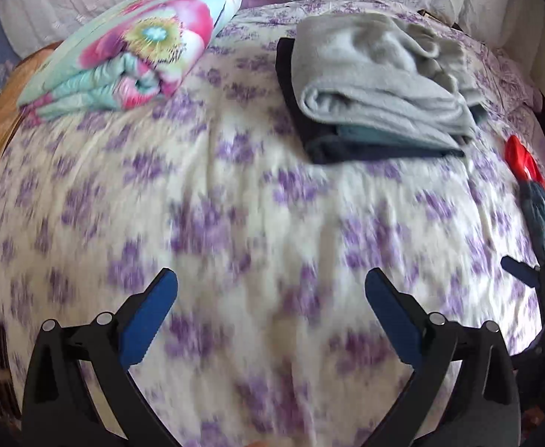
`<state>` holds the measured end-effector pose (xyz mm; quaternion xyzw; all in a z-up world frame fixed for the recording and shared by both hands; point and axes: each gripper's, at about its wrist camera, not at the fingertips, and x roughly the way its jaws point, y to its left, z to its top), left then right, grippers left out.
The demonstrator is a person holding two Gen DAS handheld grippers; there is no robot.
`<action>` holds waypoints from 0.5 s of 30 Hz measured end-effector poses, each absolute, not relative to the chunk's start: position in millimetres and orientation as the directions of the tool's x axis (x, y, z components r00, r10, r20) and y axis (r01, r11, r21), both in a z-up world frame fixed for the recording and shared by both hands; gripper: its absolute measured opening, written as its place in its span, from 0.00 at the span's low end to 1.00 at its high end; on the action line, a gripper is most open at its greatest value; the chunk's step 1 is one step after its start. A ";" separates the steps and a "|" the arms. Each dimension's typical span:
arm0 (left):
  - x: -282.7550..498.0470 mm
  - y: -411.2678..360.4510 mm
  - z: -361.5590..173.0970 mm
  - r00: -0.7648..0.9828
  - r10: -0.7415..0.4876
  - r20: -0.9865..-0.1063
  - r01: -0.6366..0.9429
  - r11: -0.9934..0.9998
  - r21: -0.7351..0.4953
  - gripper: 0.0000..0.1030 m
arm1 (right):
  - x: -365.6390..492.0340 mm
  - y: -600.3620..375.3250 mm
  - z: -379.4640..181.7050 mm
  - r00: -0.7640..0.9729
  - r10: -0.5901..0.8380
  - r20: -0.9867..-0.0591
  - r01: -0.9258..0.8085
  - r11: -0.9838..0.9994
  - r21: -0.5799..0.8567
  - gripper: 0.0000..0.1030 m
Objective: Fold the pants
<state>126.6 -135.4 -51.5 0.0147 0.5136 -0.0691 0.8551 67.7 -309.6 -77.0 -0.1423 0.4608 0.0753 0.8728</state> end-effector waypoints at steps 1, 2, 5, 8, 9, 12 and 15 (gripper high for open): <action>120.4 -133.4 -46.0 0.475 -0.112 -0.873 0.132 0.990 -0.056 0.95 | 66.2 -308.8 -73.8 0.578 -0.020 -0.816 -0.262 0.942 -0.209 0.97; 116.1 -132.8 -34.3 0.503 -0.125 -0.855 0.130 0.989 -0.068 0.95 | 66.1 -308.2 -64.5 0.598 -0.046 -0.800 -0.249 0.938 -0.240 0.97; 120.0 -138.1 13.6 0.592 -0.124 -0.796 0.128 0.990 -0.060 0.95 | 72.3 -315.4 -13.8 0.676 -0.152 -0.721 -0.125 0.941 -0.316 0.97; 127.0 -141.0 81.6 0.703 -0.134 -0.698 0.131 0.990 -0.057 0.95 | 80.0 -331.3 69.7 0.791 -0.180 -0.585 -0.022 0.947 -0.320 0.97; 127.3 -141.0 106.2 0.738 -0.145 -0.659 0.138 0.988 -0.063 0.95 | 78.8 -337.8 102.1 0.828 -0.176 -0.533 0.005 0.952 -0.306 0.97; 122.7 -146.4 191.2 0.828 -0.165 -0.536 0.170 0.985 -0.040 0.95 | 65.8 -358.0 208.5 0.921 -0.153 -0.358 0.085 0.977 -0.198 0.97; 112.6 -155.6 239.2 0.840 -0.168 -0.515 0.186 0.982 -0.017 0.95 | 43.9 -375.2 268.3 0.963 -0.027 -0.268 0.026 1.000 -0.007 0.97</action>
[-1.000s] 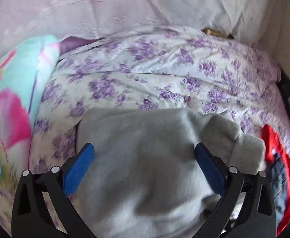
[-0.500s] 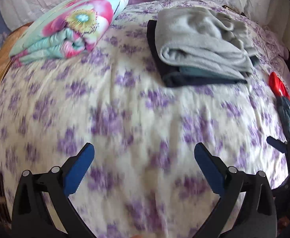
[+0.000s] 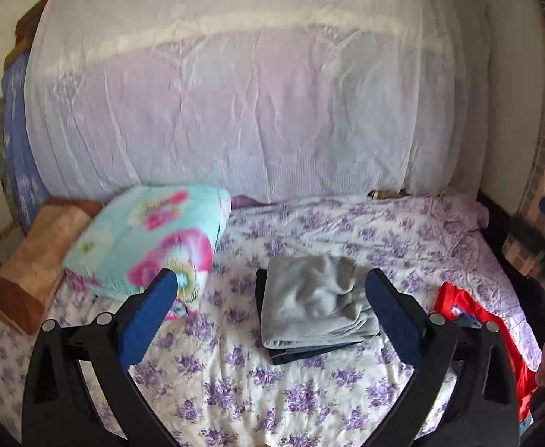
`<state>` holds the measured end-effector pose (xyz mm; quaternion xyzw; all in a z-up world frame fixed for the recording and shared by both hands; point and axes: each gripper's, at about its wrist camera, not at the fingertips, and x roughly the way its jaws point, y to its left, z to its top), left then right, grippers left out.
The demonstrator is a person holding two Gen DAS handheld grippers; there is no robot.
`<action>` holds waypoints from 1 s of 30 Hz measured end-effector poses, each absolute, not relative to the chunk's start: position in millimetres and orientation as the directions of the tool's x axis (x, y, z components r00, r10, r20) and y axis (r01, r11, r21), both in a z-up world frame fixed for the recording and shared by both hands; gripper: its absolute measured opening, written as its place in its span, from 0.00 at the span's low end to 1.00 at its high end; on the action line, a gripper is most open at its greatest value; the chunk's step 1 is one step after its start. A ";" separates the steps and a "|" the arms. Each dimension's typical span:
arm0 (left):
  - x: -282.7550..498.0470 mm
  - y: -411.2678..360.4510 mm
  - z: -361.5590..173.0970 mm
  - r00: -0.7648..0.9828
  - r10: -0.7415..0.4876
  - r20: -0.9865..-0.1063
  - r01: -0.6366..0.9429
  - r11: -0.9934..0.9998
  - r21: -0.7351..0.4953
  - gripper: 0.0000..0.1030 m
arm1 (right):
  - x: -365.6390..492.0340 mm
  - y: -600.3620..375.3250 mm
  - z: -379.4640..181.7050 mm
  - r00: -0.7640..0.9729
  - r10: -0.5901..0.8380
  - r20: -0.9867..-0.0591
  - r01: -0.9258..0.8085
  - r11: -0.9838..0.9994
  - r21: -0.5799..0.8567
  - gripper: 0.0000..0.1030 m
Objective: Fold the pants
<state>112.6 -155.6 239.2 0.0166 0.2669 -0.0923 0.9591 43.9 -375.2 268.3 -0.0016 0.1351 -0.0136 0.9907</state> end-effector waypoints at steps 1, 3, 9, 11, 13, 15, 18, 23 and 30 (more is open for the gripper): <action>112.2 -159.4 245.6 0.832 -0.178 -0.526 0.194 0.981 -0.024 0.95 | 40.0 -377.2 275.1 0.961 -0.013 -0.277 0.024 0.999 0.036 0.97; 105.4 -166.1 247.6 0.809 -0.194 -0.555 0.213 0.977 -0.032 0.95 | 39.5 -371.2 270.4 0.942 -0.035 -0.333 0.046 0.999 0.025 0.97; 74.4 -169.9 188.0 0.788 -0.090 -0.609 0.121 0.993 0.011 0.95 | 48.8 -361.6 149.4 0.818 -0.179 -0.547 0.183 0.982 -0.047 0.97; 72.4 -162.9 172.8 0.763 -0.122 -0.635 0.142 0.990 -0.020 0.95 | 48.2 -363.4 138.5 0.795 -0.147 -0.588 0.163 0.986 -0.025 0.97; 78.8 -156.4 176.1 0.740 -0.117 -0.662 0.129 0.991 -0.031 0.95 | 44.6 -365.6 158.4 0.818 -0.202 -0.539 0.205 0.977 -0.055 0.97; 81.8 -154.2 191.3 0.759 -0.067 -0.648 0.090 0.996 0.002 0.95 | 38.8 -365.4 186.3 0.856 -0.239 -0.458 0.240 0.969 -0.058 0.97; 84.5 -158.4 205.7 0.759 -0.062 -0.648 0.110 0.993 0.033 0.95 | 37.2 -364.4 209.2 0.884 -0.247 -0.398 0.262 0.965 -0.017 0.97; 80.0 -161.5 199.9 0.749 -0.073 -0.659 0.119 0.993 0.025 0.95 | 44.9 -347.1 174.3 0.830 -0.234 -0.506 0.230 0.971 -0.071 0.97; 84.1 -148.7 189.1 0.722 -0.080 -0.687 0.086 0.996 -0.026 0.95 | 46.0 -335.7 162.6 0.804 -0.192 -0.562 0.169 0.981 -0.093 0.97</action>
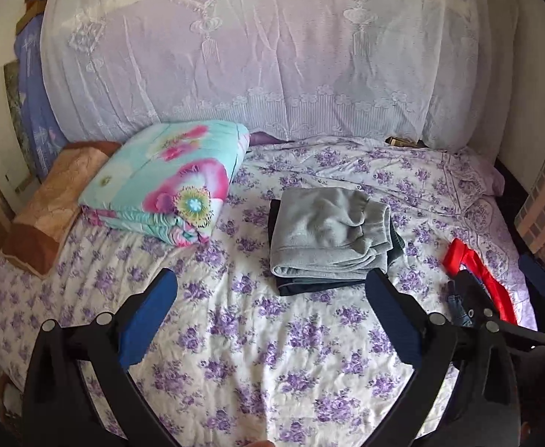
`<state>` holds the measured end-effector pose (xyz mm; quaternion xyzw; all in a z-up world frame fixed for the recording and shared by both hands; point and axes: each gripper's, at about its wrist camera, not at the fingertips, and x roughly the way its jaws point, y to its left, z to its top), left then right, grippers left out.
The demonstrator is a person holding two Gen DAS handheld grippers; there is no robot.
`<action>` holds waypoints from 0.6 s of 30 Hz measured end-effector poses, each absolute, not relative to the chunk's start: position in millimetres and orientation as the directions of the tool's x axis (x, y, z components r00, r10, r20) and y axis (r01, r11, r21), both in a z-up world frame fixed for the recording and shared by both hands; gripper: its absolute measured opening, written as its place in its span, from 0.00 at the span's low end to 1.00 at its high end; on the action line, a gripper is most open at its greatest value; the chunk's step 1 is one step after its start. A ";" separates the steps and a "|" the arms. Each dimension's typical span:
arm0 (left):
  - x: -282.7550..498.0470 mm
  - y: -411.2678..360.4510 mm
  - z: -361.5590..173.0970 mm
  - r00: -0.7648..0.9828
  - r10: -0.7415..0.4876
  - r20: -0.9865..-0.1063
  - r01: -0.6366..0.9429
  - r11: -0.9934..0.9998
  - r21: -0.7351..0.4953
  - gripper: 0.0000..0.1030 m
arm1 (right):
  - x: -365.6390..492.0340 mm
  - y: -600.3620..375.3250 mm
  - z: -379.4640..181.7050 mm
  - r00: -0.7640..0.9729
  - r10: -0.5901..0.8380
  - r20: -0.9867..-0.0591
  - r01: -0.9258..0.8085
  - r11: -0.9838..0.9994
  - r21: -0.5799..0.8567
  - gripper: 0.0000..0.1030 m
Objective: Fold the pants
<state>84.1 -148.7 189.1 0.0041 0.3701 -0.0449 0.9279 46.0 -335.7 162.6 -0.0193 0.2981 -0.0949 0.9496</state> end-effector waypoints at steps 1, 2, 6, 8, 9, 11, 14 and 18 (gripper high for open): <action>84.2 -147.5 188.1 0.721 -0.083 -0.688 0.086 0.996 -0.029 0.95 | 45.1 -335.0 163.5 0.806 -0.188 -0.561 0.166 0.982 -0.090 0.97; 84.3 -147.0 187.2 0.721 -0.077 -0.689 0.083 0.996 -0.025 0.95 | 44.5 -334.5 164.1 0.808 -0.182 -0.560 0.163 0.983 -0.085 0.97; 84.7 -148.1 184.2 0.719 -0.065 -0.692 0.079 0.997 -0.012 0.95 | 46.7 -332.1 162.1 0.801 -0.161 -0.577 0.140 0.987 -0.081 0.97; 85.5 -149.8 181.8 0.712 -0.068 -0.698 0.084 0.996 -0.011 0.95 | 48.3 -332.5 160.4 0.793 -0.153 -0.589 0.134 0.988 -0.077 0.97; 86.2 -150.7 180.1 0.708 -0.070 -0.703 0.087 0.996 -0.011 0.95 | 48.8 -333.0 159.7 0.791 -0.150 -0.594 0.134 0.988 -0.072 0.97; 86.6 -152.0 178.4 0.703 -0.071 -0.707 0.088 0.996 -0.013 0.95 | 48.9 -334.2 158.7 0.788 -0.149 -0.597 0.137 0.988 -0.065 0.97; 87.7 -153.9 176.7 0.699 -0.071 -0.712 0.090 0.996 -0.011 0.95 | 49.5 -336.2 159.0 0.787 -0.145 -0.599 0.139 0.989 -0.058 0.97; 87.4 -155.4 175.8 0.702 -0.065 -0.710 0.090 0.996 -0.002 0.95 | 50.1 -337.5 158.9 0.787 -0.147 -0.599 0.140 0.988 -0.059 0.97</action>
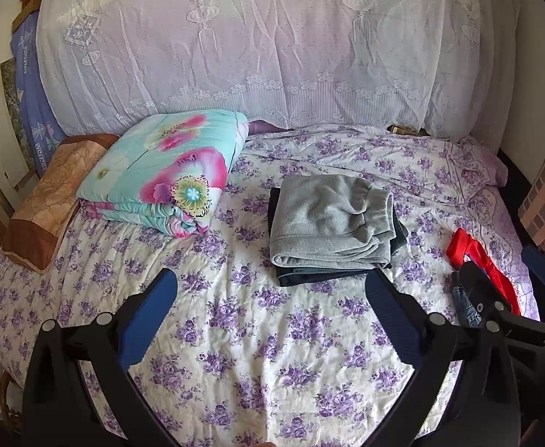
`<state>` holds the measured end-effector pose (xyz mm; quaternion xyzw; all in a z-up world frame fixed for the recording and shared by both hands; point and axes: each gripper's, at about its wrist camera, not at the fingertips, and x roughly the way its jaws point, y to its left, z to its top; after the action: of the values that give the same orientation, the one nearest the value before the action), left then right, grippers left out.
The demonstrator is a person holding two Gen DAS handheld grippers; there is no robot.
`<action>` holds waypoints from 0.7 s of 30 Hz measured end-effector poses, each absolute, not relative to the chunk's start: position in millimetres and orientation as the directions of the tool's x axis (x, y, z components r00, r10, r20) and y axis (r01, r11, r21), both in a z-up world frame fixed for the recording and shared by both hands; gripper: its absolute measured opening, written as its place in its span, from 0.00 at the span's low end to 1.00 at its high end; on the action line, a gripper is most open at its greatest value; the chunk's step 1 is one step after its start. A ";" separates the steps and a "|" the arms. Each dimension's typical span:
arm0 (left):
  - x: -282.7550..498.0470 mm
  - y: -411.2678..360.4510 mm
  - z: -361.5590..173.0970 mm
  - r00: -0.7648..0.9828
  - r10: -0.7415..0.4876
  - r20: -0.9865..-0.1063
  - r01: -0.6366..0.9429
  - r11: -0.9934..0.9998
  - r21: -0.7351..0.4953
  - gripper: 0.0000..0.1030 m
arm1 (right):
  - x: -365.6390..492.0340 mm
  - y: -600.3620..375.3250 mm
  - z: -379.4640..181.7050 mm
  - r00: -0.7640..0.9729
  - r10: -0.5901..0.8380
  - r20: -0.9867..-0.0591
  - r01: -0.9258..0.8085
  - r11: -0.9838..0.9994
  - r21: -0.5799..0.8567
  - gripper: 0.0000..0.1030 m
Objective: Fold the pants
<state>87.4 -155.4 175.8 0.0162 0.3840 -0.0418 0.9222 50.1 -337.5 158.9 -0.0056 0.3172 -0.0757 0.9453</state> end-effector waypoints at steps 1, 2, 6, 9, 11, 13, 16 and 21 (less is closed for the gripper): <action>87.7 -156.0 175.1 0.701 -0.064 -0.710 0.090 0.996 -0.001 0.95 | 50.2 -337.7 158.8 0.787 -0.146 -0.600 0.140 0.989 -0.056 0.97; 87.7 -156.7 174.6 0.701 -0.065 -0.711 0.092 0.996 0.000 0.95 | 50.4 -338.2 158.4 0.786 -0.144 -0.602 0.141 0.989 -0.053 0.97; 87.2 -157.7 172.9 0.696 -0.064 -0.715 0.092 0.996 0.000 0.95 | 50.4 -340.1 156.9 0.780 -0.139 -0.610 0.141 0.989 -0.046 0.97; 86.2 -158.4 172.5 0.694 -0.064 -0.717 0.093 0.996 0.001 0.95 | 50.5 -340.7 156.9 0.779 -0.139 -0.611 0.142 0.989 -0.044 0.97; 85.9 -158.5 172.4 0.694 -0.063 -0.717 0.092 0.996 0.002 0.95 | 50.4 -340.7 157.0 0.779 -0.138 -0.611 0.141 0.989 -0.044 0.97; 85.9 -158.6 172.5 0.694 -0.063 -0.717 0.091 0.996 0.001 0.95 | 50.5 -340.9 157.1 0.779 -0.138 -0.611 0.141 0.989 -0.044 0.97; 85.8 -158.8 172.5 0.695 -0.062 -0.717 0.092 0.996 0.003 0.95 | 50.5 -341.3 156.9 0.779 -0.139 -0.611 0.142 0.989 -0.044 0.97; 85.5 -158.9 172.7 0.694 -0.063 -0.717 0.092 0.996 0.002 0.95 | 48.4 -341.7 155.9 0.779 -0.145 -0.611 0.150 0.988 -0.043 0.97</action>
<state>85.5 -158.9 172.7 0.0187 0.3886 -0.0422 0.9203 48.4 -341.7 155.9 0.0043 0.3234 -0.0783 0.9430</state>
